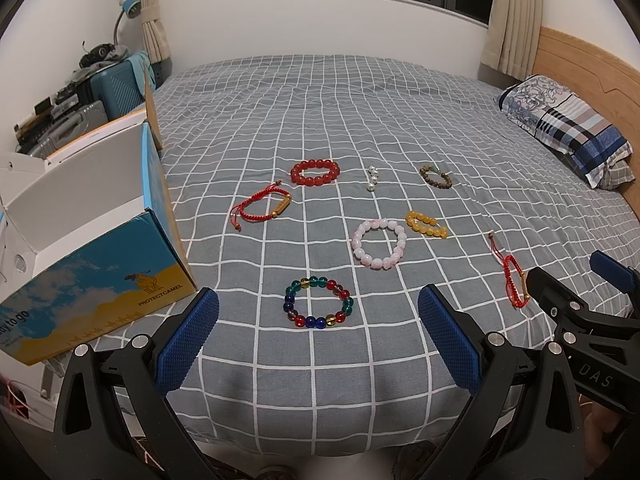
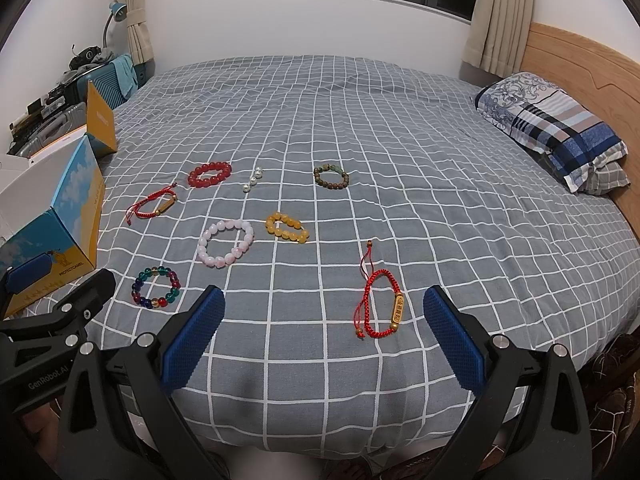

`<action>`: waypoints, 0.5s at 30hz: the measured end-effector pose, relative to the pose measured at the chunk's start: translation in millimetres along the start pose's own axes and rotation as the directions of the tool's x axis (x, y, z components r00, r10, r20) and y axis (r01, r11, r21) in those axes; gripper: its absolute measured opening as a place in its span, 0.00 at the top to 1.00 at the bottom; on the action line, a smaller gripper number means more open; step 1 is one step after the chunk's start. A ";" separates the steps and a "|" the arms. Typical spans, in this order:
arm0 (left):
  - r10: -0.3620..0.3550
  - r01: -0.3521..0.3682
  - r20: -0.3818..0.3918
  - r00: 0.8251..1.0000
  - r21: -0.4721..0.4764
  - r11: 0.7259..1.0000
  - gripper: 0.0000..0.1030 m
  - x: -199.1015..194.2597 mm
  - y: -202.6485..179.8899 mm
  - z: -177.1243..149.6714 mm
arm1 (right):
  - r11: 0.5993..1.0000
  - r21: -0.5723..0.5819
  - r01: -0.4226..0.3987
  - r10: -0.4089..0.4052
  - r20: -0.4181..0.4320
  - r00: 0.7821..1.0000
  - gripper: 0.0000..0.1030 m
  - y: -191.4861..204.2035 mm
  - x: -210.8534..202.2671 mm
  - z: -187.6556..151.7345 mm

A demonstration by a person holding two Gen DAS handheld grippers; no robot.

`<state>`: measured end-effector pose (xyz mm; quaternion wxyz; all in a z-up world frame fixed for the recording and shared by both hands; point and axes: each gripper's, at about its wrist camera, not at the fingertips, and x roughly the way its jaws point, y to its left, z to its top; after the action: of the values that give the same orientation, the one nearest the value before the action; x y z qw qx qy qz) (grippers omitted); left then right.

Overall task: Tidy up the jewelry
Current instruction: 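Grasp the multicolour bead bracelet with left tool while right tool grasps red cord bracelet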

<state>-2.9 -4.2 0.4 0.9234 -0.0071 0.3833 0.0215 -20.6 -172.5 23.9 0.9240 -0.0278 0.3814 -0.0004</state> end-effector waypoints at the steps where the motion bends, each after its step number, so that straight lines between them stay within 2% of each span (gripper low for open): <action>1: 0.001 -0.001 0.001 1.000 0.001 1.000 0.05 0.2 -0.1 0.1 | 1.000 0.000 0.000 0.000 0.000 1.000 0.07 0.1 0.2 0.2; 7: 0.004 -0.004 -0.017 1.000 -0.010 1.000 0.05 17.7 4.5 0.1 | 1.000 0.005 0.001 -0.001 -0.015 1.000 0.07 -5.6 9.5 2.0; 15: -0.030 0.027 -0.108 0.994 -0.022 0.999 0.05 76.5 7.7 -1.8 | 0.999 0.030 0.026 -0.022 -0.124 0.992 0.07 -33.0 64.2 2.4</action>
<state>49.4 6.1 -55.1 0.9012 -0.0233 0.4325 0.0119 27.3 -206.7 -17.9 0.8988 -0.0178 0.4376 -0.0194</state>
